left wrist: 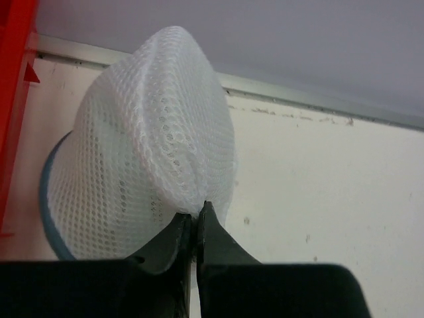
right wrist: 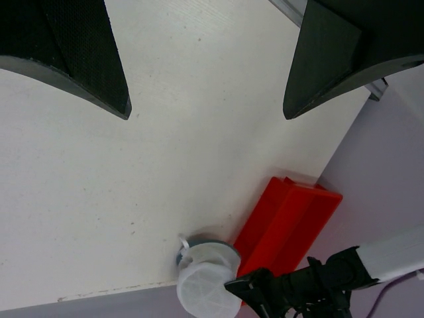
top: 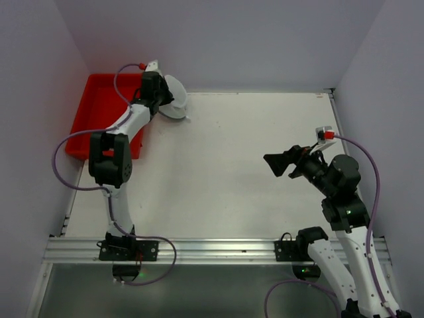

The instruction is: Unzip the laundry bag and remove the bra

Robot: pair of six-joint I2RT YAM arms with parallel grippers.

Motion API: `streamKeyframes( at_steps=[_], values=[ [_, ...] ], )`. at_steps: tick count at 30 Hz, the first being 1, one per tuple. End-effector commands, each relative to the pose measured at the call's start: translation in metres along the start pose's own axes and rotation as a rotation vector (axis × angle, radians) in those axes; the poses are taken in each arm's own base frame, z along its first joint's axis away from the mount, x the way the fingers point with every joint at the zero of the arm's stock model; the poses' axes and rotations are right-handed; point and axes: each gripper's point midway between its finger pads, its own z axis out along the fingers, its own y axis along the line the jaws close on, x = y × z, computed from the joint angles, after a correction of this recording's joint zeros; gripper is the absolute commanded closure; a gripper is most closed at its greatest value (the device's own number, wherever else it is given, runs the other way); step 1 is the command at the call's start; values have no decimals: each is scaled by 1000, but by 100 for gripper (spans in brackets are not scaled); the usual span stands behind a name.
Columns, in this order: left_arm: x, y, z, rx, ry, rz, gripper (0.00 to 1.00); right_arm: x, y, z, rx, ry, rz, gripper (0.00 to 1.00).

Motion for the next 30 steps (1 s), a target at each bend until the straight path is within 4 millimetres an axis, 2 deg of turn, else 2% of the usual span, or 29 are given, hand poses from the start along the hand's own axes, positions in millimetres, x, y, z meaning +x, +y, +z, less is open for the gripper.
streamKeyframes(
  at_steps=[1,2,3,4,5,6,7,8,10,11,13,14,16,17,19,20,22,24,26,27,29,30],
  values=[
    [8,-38,-71,-20,51,275,100,0,4,-3,-6,20,-13,1],
    [30,-54,-84,-1,97,310,100,1,5,-3,-13,32,-13,1],
    [31,-67,-105,20,87,331,100,6,6,-3,-23,60,-9,1],
    [61,-60,-115,1,144,360,100,6,8,-3,-28,66,-6,1],
    [83,-81,-130,37,170,400,100,6,9,-3,-34,72,0,1],
    [88,-90,-149,54,164,419,100,7,11,-4,-40,73,3,1],
    [115,-79,-159,14,203,458,100,8,11,-4,-45,76,6,1],
    [140,-95,-176,38,236,518,100,9,11,-4,-44,76,11,1],
    [169,-90,-197,-7,279,575,100,14,9,-4,-43,85,14,1],
    [194,-100,-214,15,324,634,100,15,8,-3,-40,88,14,1],
    [221,-111,-237,21,359,650,98,21,3,-1,-28,100,23,1],
    [229,-112,-246,22,381,631,93,25,1,2,-19,110,29,1],
    [235,-120,-264,63,390,589,77,30,-1,6,-15,120,38,1],
    [230,-129,-276,94,375,526,57,31,-4,9,-1,123,50,1],
    [227,-134,-287,130,371,466,37,33,-2,13,10,137,54,1],
    [220,-139,-292,154,351,438,24,33,-7,18,46,138,54,1],
    [200,-149,-308,201,308,363,13,34,-6,22,64,159,64,1],
    [181,-160,-324,262,267,300,7,38,-11,31,93,191,84,1],
    [168,-162,-336,285,236,251,7,41,-8,36,96,209,102,1],
    [158,-160,-346,302,205,210,7,43,-11,42,119,218,110,1],
    [140,-152,-356,297,139,161,6,51,-5,48,114,244,126,1],
    [143,-142,-354,266,130,162,5,52,-3,51,115,245,128,1]
  ],
)
